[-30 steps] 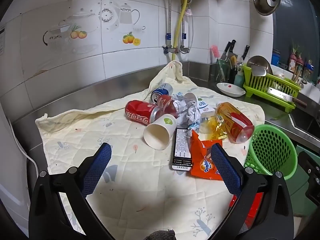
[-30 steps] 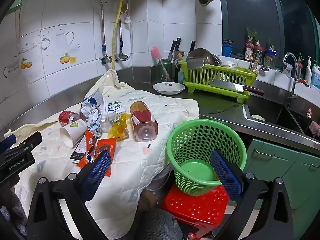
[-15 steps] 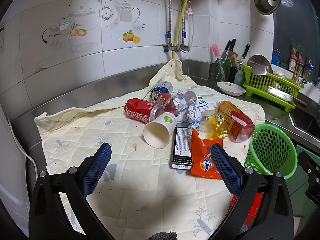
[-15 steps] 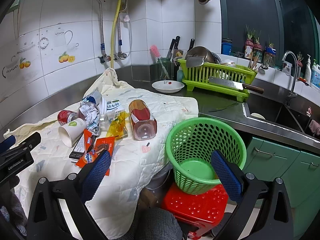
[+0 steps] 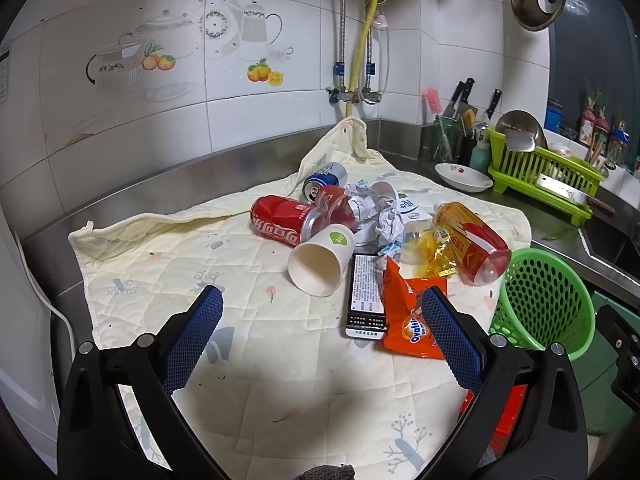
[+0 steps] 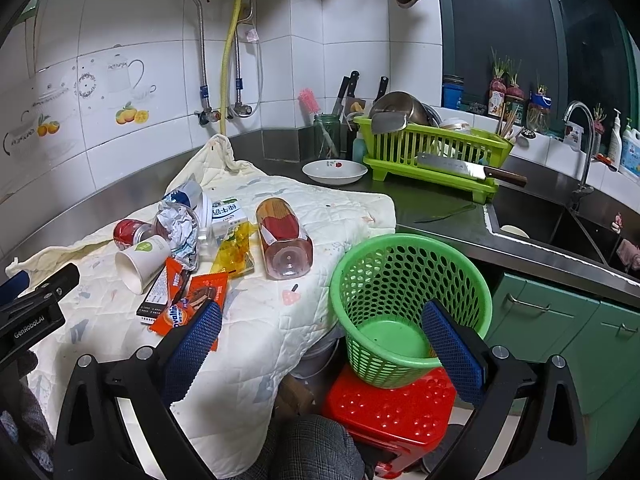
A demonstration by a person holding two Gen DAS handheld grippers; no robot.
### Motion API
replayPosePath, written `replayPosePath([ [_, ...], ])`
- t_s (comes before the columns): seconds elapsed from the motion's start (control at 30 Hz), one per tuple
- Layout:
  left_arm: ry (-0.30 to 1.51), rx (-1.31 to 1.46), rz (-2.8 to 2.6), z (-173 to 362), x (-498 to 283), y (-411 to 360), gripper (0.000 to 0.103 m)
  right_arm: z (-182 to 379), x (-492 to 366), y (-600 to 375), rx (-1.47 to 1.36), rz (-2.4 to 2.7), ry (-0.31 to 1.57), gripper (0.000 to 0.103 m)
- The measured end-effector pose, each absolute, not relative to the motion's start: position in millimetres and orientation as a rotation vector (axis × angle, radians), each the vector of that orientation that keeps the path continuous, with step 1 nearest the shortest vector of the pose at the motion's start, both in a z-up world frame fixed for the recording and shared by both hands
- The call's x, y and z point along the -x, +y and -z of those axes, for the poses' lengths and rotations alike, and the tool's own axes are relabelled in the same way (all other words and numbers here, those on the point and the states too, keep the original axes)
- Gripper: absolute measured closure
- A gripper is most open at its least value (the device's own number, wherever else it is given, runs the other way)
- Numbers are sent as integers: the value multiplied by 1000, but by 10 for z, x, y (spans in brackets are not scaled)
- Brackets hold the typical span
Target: Collect trash
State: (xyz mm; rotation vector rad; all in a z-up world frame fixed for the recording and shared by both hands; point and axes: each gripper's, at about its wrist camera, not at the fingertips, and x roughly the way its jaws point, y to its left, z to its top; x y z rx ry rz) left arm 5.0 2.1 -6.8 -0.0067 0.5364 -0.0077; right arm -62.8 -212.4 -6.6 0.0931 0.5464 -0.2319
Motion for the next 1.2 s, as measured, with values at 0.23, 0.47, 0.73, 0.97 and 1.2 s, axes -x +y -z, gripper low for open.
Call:
replayPosePath([
  [0.23, 536, 8, 5, 73, -52, 27, 5, 69, 617, -2124, -92, 236, 547, 6],
  [0.47, 536, 5, 5, 78, -56, 29, 5, 64, 612, -2134, -92, 236, 549, 6],
  [0.73, 536, 6, 5, 77, -56, 28, 5, 60, 601, -2126, -90, 233, 551, 6],
  [0.97, 537, 8, 4, 79, -63, 32, 5, 55, 564, -2111, -86, 229, 559, 6],
  [1.2, 540, 5, 3, 78, -82, 31, 5, 56, 544, -2103, -83, 229, 561, 6],
])
